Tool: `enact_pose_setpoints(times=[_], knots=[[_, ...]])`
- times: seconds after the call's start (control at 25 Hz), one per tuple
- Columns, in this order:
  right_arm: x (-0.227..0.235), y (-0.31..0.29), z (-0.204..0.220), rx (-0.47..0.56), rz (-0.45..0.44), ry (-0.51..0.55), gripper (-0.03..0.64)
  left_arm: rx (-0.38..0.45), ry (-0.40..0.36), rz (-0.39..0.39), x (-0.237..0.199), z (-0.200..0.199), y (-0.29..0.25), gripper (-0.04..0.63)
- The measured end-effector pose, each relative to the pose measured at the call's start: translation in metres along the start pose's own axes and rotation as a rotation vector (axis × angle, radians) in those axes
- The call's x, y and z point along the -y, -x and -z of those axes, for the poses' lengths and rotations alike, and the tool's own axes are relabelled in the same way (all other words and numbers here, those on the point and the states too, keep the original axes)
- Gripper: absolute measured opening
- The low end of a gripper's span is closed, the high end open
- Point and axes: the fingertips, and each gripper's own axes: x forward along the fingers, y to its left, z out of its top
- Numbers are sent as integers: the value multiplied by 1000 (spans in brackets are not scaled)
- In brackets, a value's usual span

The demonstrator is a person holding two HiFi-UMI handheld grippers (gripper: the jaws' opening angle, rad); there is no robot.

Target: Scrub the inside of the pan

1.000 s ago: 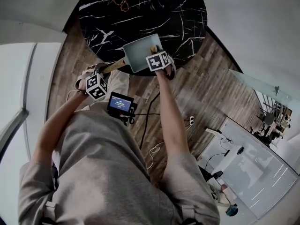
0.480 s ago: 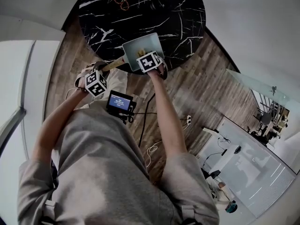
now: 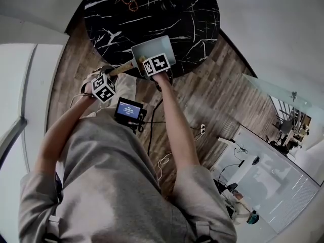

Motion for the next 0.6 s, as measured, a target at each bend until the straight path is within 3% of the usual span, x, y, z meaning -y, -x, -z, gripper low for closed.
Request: enact_pose_setpoints(times=[0.36,0.6], knots=[[-6,5,4,48,-79,-97,78,-15,8,-13,-5,1,1,114],[-33,53,-2,140,-270,-52,81,-10,4,-13,-4,1,0,114]])
